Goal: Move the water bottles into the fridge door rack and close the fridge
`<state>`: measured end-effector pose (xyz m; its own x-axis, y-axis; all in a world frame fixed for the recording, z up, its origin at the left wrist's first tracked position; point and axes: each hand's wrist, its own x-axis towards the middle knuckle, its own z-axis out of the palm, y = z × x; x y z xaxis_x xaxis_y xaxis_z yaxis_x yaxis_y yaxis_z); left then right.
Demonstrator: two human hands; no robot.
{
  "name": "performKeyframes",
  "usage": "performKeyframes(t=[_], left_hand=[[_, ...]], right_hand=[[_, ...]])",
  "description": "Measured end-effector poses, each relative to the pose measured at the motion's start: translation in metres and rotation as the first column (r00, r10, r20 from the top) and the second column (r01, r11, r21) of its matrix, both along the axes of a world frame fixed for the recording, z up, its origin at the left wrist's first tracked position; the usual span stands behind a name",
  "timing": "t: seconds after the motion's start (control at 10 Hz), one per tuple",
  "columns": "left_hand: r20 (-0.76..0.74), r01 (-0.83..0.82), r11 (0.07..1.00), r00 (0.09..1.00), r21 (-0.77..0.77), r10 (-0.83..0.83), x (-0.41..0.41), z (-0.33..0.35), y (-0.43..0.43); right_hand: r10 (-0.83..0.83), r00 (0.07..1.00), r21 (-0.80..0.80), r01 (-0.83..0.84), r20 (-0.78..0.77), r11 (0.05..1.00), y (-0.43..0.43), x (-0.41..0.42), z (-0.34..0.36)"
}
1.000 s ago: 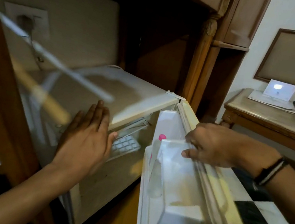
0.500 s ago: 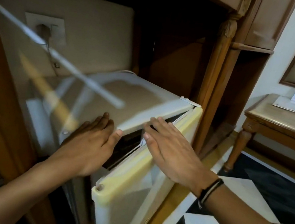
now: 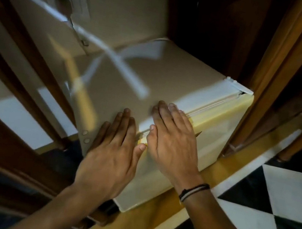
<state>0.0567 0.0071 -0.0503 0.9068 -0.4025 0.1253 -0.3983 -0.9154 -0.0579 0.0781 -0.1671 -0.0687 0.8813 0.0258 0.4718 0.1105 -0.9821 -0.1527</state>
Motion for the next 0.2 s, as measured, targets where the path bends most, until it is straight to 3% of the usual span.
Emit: performKeyframes(t=[0.1,0.2], left_hand=[[-0.156,-0.03,0.999,0.987,0.04,0.036,-0.001,0.026,-0.007],[-0.34,-0.014,0.994,0.939,0.112,0.052,-0.017,0.077,-0.019]], right_hand=[[0.019,0.977,0.006,-0.018,-0.215,1.0,0.0,-0.011,0.035],[0.108,0.845,0.198,-0.003,-0.523,0.98,0.0,-0.048,0.1]])
